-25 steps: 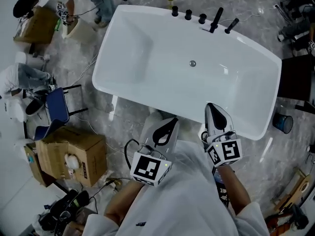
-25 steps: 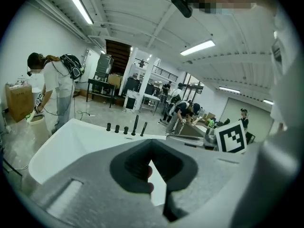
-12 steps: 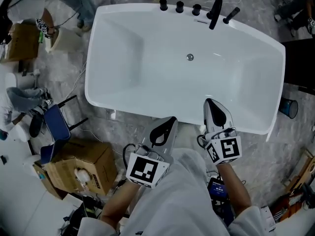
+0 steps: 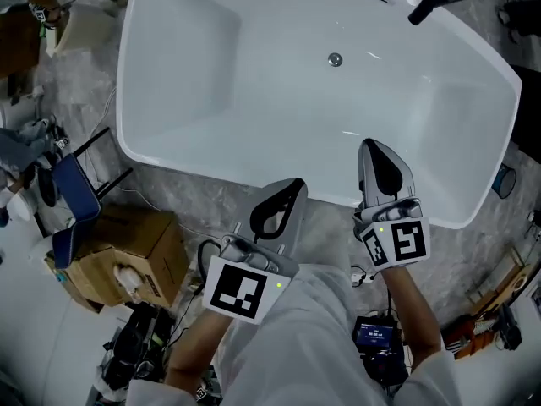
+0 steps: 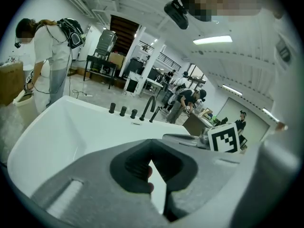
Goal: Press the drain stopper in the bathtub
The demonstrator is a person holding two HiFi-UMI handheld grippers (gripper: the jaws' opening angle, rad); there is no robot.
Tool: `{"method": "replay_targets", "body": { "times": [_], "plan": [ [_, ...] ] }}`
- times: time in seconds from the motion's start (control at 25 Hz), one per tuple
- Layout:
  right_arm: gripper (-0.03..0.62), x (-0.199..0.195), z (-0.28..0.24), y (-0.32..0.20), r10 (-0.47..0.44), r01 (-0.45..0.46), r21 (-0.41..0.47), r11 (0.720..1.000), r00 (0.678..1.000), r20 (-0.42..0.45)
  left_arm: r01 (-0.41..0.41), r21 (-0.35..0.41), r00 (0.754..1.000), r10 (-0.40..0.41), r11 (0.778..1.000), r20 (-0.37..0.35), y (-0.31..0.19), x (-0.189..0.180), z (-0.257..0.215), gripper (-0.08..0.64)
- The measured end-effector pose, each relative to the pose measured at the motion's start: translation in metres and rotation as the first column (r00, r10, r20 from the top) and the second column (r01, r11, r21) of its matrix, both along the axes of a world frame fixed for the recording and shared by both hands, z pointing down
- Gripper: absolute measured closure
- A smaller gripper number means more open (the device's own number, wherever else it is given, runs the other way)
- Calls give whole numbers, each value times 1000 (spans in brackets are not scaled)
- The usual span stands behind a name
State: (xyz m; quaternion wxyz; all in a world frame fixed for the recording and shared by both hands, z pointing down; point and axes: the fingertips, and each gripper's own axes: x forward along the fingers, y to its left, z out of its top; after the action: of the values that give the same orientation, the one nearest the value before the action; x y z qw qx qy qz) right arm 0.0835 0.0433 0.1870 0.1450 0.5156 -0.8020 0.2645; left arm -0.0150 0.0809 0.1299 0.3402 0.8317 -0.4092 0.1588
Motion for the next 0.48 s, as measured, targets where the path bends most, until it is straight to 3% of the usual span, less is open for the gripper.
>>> {"method": "replay_targets", "body": {
  "times": [0.48],
  "plan": [
    [591,-9,78,-36,9,-9,-19,1000,1000,-14,32,-58,999,-33,998,-24,-24,2,93,561]
  ]
}}
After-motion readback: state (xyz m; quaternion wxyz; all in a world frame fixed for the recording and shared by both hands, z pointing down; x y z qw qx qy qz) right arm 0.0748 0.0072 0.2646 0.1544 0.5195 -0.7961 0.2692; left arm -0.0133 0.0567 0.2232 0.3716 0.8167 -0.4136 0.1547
